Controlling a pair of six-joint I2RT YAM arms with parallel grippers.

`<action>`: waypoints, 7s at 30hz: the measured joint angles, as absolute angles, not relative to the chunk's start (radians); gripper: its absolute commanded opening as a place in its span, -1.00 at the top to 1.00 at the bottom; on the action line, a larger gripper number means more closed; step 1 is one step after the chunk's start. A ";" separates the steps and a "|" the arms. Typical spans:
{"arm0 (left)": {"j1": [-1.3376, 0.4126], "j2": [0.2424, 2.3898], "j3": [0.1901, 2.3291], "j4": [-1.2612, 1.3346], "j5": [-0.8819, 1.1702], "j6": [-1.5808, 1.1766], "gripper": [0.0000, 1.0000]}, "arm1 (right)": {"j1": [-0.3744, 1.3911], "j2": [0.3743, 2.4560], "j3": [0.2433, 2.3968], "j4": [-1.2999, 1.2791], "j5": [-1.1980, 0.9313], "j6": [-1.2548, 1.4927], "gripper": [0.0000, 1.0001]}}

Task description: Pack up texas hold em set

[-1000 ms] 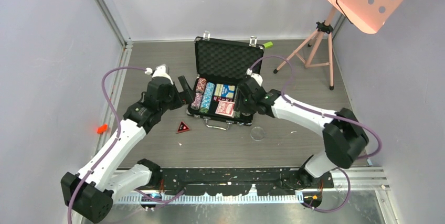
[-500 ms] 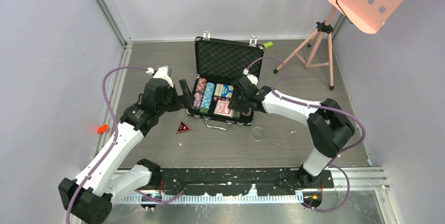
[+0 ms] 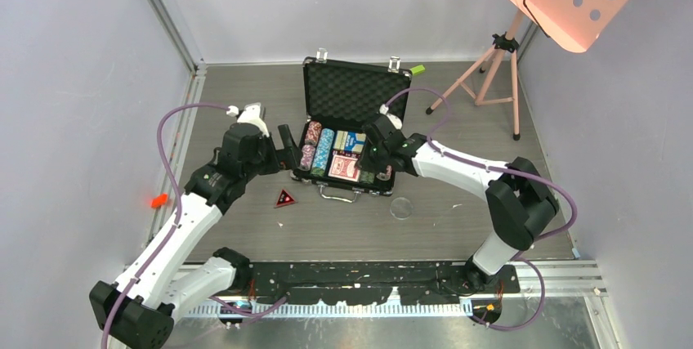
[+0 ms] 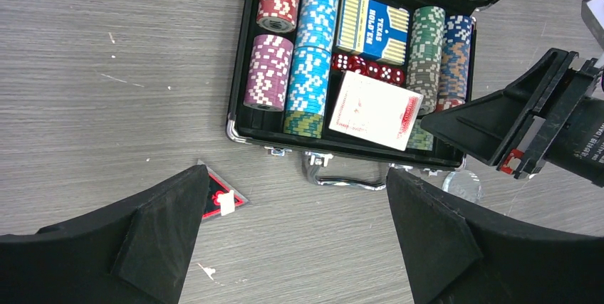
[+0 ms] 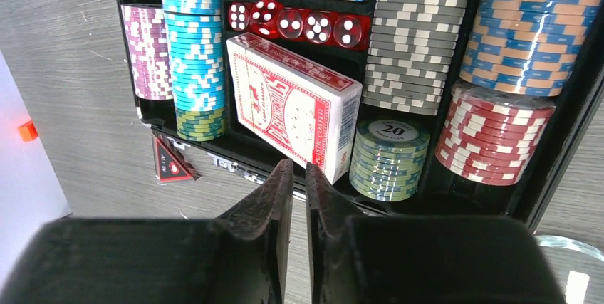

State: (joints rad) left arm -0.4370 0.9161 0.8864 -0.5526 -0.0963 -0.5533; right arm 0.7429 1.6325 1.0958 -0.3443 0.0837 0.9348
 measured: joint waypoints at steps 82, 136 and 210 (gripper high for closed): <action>-0.437 1.351 0.732 -0.584 -0.132 -0.503 -0.99 | 0.798 1.666 1.223 -0.438 0.069 0.685 0.21; -0.571 1.774 1.397 -0.580 0.122 -0.488 -0.03 | 0.736 1.101 0.793 -0.585 0.387 0.781 -0.98; -0.529 1.020 1.043 -0.687 -0.228 -0.421 -0.92 | 0.833 1.731 1.357 -0.592 0.268 0.694 -0.79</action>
